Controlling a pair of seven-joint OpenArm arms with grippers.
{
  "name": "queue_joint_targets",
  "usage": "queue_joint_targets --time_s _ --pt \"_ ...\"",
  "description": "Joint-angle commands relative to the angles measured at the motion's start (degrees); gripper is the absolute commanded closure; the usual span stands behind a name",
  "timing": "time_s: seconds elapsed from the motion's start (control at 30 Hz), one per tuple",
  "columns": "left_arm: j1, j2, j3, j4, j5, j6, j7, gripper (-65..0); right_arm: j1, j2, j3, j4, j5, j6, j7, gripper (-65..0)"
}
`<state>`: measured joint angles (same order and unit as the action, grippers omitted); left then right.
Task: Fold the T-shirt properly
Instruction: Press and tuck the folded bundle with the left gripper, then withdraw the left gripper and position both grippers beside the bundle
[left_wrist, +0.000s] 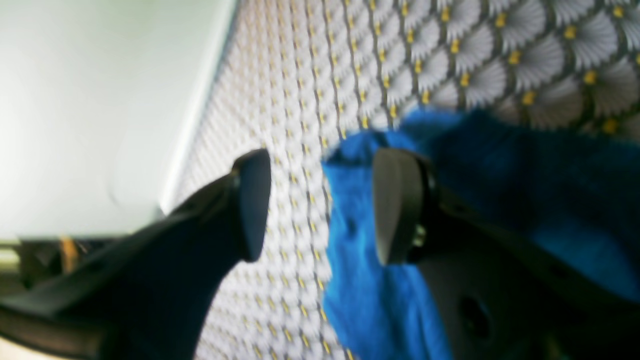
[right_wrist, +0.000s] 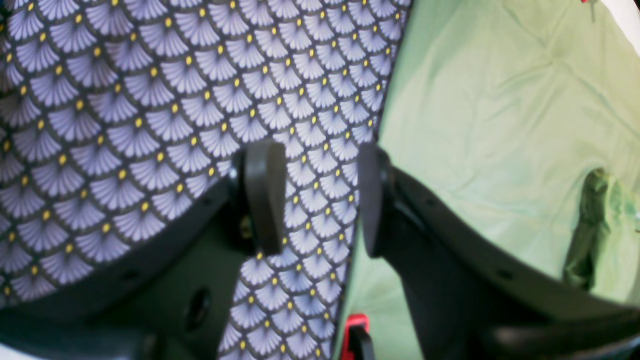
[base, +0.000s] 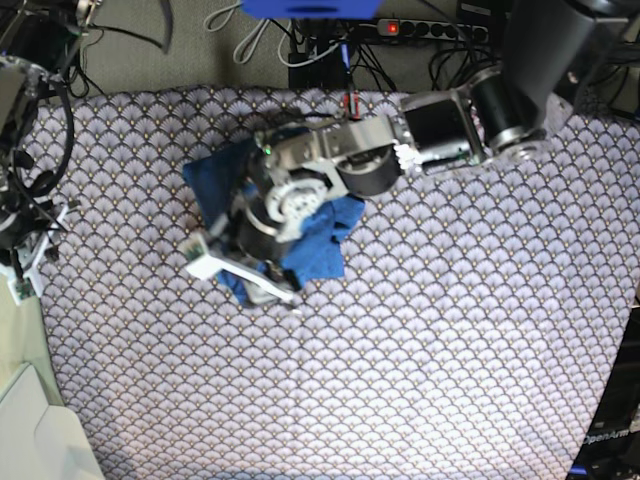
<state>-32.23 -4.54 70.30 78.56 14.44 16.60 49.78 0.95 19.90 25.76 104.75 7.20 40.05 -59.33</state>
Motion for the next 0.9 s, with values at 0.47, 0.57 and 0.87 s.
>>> queue_joint_targets --time_s 0.47,0.57,0.87 --pt "17.3 -15.8 -35.3 15.5 1.4 0.2 3.1 -32.0 -3.0 -7.8 -3.5 -1.5 0.3 -0.1 1.7 -25.1" --pt "25.0 -18.2 -44.1 19.5 1.4 -4.2 3.1 -32.0 -3.0 -9.6 -5.3 -4.0 0.3 -0.1 4.4 -25.1" --pt "42.9 -18.2 -66.3 27.4 1.4 -12.2 3.2 -31.9 -6.4 -11.9 -7.1 -8.5 0.3 -0.1 9.7 -25.1"
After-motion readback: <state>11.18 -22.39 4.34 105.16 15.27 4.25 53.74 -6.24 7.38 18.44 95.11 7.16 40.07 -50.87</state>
